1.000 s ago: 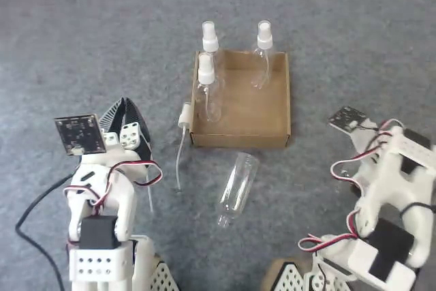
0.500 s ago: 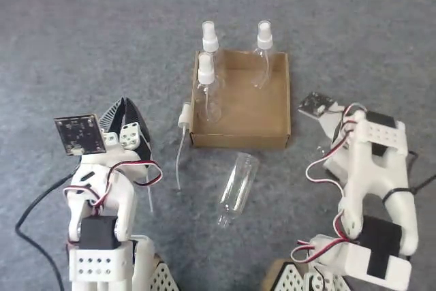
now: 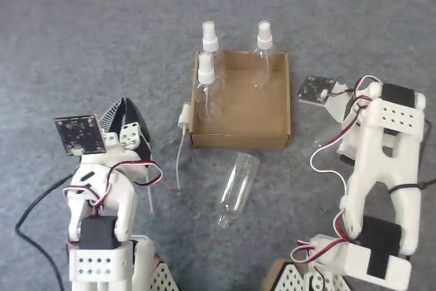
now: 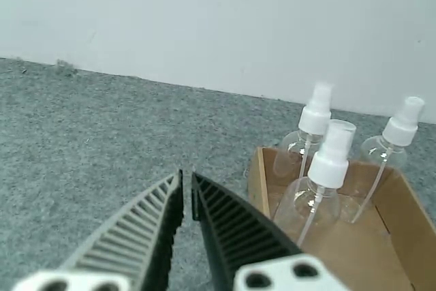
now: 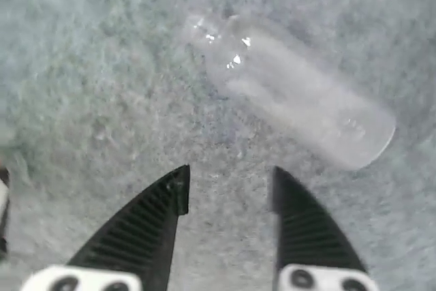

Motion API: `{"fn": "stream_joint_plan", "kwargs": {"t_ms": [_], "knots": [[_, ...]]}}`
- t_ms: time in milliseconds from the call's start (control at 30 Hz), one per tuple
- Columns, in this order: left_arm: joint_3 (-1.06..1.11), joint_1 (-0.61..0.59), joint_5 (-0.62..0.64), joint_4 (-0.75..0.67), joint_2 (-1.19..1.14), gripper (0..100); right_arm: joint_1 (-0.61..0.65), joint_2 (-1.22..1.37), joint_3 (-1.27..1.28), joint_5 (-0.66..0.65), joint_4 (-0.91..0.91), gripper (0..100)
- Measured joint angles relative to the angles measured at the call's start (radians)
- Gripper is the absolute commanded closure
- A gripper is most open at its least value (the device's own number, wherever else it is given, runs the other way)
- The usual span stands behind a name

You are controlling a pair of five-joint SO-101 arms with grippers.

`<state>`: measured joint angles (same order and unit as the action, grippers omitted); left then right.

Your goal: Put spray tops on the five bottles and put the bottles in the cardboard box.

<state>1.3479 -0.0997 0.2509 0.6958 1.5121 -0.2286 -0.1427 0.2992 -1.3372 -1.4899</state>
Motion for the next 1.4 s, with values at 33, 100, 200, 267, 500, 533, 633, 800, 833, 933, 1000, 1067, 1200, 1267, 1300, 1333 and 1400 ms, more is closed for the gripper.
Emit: {"fn": "stream_joint_plan", "kwargs": {"t_ms": [33, 100, 200, 267, 500, 533, 633, 800, 833, 933, 1000, 1067, 1200, 1267, 1300, 1333, 1400], "knots": [[0.0, 0.0, 0.0, 0.0, 0.0, 99, 0.0, 0.0, -0.002, -0.031, 0.0, 67.1], [0.0, 0.0, 0.0, 0.0, 0.0, 99, 0.0, 0.0, -0.002, -0.078, -0.002, 65.2], [0.0, 0.0, 0.0, 0.0, 0.0, 99, 0.0, 0.008, -0.002, -0.141, 0.017, 64.9], [0.0, 0.0, 0.0, 0.0, 0.0, 99, -0.002, 0.011, -0.002, -0.187, 0.04, 64.9], [0.0, 0.0, 0.0, 0.0, 0.0, 99, 0.002, 0.104, -0.002, -0.296, 0.12, 64.9], [0.0, 0.0, 0.0, 0.0, 0.0, 99, 0.002, 0.127, -0.002, -0.302, 0.137, 64.9], [0.0, 0.0, 0.0, 0.0, 0.0, 99, 0.0, 0.198, -0.002, -0.31, 0.186, 65.2], [0.0, 0.0, 0.0, 0.0, 0.0, 99, 0.0, 0.276, -0.002, -0.31, 0.245, 75.7], [0.0, 0.0, 0.0, 0.0, 0.0, 99, 0.0, 0.285, -0.002, -0.29, 0.258, 81.2], [0.0, 0.0, 0.0, 0.0, 0.0, 99, 0.0, 0.302, -0.002, -0.209, 0.284, 94.6], [0.0, 0.0, 0.0, 0.0, 0.0, 99, 0.0, 0.302, -0.002, -0.14, 0.284, 98.0], [0.0, 0.0, 0.0, 0.0, 0.0, 99, 0.0, 0.302, -0.002, -0.061, 0.284, 98.0], [0.0, 0.0, 0.0, 0.0, 0.0, 99, -0.04, 0.302, -0.002, 0.064, 0.272, 98.3], [0.0, 0.0, 0.0, 0.0, 0.0, 99, -0.08, 0.302, -0.002, 0.103, 0.238, 98.3], [0.0, 0.0, 0.0, 0.0, 0.0, 99, -0.101, 0.302, -0.002, 0.124, 0.218, 98.3], [0.0, 0.0, 0.0, 0.0, 0.0, 99, -0.123, 0.302, -0.002, 0.143, 0.198, 98.2], [0.0, 0.0, 0.0, 0.0, 0.0, 99, -0.17, 0.302, -0.002, 0.193, 0.161, 98.2]]}}
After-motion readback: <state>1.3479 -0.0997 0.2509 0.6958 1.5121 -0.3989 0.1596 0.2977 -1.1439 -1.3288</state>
